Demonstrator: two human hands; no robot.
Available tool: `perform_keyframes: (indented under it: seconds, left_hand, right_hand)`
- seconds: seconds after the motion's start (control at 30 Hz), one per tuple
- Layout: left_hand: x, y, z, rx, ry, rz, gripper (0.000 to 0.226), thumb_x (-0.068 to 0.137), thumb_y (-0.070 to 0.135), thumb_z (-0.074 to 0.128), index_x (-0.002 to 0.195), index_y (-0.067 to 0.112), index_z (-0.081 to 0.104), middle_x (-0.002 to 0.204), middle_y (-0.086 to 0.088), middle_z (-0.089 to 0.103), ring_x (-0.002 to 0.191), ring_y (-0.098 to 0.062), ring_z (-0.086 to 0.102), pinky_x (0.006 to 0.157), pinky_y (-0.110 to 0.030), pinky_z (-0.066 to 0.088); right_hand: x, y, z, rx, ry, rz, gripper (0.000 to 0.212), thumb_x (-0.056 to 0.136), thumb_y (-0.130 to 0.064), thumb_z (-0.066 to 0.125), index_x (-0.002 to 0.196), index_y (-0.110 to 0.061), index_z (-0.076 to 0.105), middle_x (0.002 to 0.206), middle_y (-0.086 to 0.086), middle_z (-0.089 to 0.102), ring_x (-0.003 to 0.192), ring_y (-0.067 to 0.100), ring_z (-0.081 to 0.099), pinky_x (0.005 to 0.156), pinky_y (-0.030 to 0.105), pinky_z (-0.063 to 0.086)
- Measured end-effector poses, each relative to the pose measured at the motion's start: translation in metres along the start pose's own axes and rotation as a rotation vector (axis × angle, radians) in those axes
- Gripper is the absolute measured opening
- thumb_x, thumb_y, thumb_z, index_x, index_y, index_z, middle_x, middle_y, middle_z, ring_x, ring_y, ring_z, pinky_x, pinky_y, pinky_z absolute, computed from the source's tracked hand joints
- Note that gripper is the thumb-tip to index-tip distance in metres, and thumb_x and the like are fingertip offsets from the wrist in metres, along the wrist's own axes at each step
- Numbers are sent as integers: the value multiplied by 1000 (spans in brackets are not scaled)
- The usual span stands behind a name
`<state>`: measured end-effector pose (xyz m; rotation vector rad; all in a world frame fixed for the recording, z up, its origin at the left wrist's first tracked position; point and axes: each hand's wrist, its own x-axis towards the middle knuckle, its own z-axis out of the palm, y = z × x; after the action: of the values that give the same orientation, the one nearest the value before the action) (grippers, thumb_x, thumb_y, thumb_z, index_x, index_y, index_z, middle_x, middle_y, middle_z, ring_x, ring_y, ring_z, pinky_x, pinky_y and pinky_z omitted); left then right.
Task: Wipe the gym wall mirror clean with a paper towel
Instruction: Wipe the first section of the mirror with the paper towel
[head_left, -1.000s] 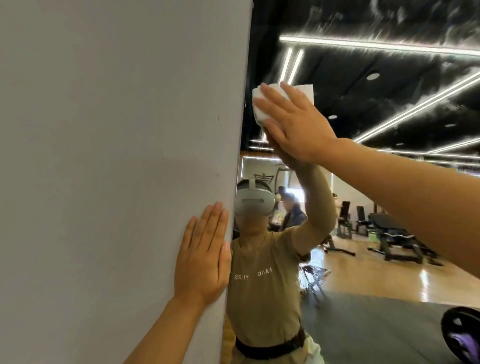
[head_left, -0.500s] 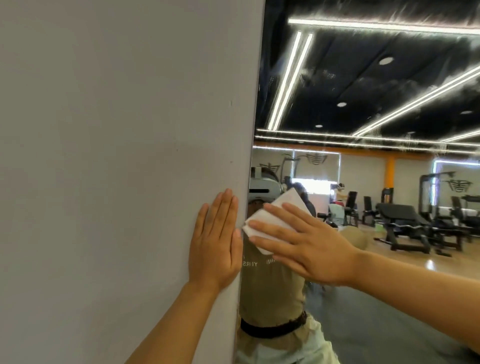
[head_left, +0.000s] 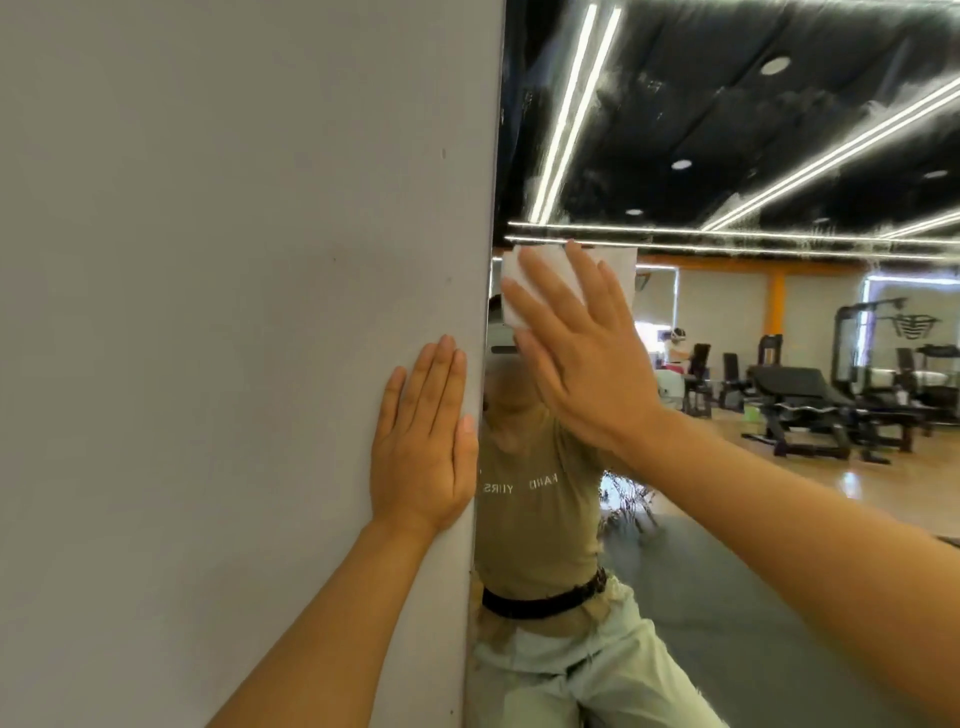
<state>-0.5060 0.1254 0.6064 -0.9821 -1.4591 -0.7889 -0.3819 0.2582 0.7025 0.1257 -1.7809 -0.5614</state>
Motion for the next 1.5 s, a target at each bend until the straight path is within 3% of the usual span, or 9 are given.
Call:
perform_keyframes:
  seconds: [0.23,0.43,0.6,0.77,0.93,1.1,1.27,1.37,1.5]
  left_hand:
    - [-1,1,0,-8,19,15,56,102,21,25,155,5,22,164,-10,22,153,-21,16,126,-40,8]
    - [-3,-1,0,20,17,19,57,102,23,27,156,6,18,164,-8,17,154,-20,13,126,-38,6]
    - [-2,-1,0,25,24,16,57,102,24,27,155,5,23,164,-8,19,153,-20,15,126,-39,7]
    - [-1,-1,0,39,38,16,57,100,22,29,154,3,25,162,-12,25,152,-25,21,126,-39,8]
    - [-4,0,1,50,29,18,58,100,22,30,155,4,25,163,-11,23,152,-24,20,126,-41,9]
    - [-8,-3,-1,81,-2,24,59,99,23,30,155,5,25,163,-12,23,153,-26,20,125,-45,12]
    - [-9,-4,0,82,-18,12,59,99,23,30,156,5,25,164,-11,22,153,-25,17,125,-45,11]
    - [-10,-4,-1,57,-39,7,59,100,22,29,156,5,23,165,-10,20,154,-24,15,126,-45,9]
    - [-8,3,-9,64,-82,-18,57,104,26,25,157,7,20,166,-8,17,154,-22,12,126,-44,8]
  right_hand:
    - [-142,-43,12,-13,-246,-361,48,106,-36,35,152,-23,41,163,2,29,152,33,18,123,50,17]
    - [-132,-18,8,-4,-271,-576,42,108,-34,40,148,-24,48,160,1,34,151,29,24,122,46,23]
    - [-61,26,-11,-8,-88,-225,46,106,-29,39,151,-18,39,160,8,32,150,32,21,121,54,22]
    - [-29,45,-20,-31,80,97,44,108,-28,38,149,-14,44,159,12,35,149,38,21,122,55,19]
    - [-108,9,-7,5,7,41,47,106,-28,39,150,-12,42,160,13,32,150,40,20,117,60,25]
    - [-211,-12,-11,-6,-210,-220,45,109,-31,31,151,-20,40,160,3,35,150,35,23,119,49,24]
    - [-204,17,-23,-67,-329,-450,47,107,-31,35,153,-21,37,161,1,33,148,31,31,121,45,22]
    - [-153,46,-31,-40,-255,-340,45,110,-29,24,152,-19,39,160,6,35,149,33,26,122,49,22]
    - [-55,95,-52,-64,-48,8,48,106,-26,36,152,-12,39,160,14,31,149,37,19,124,49,14]
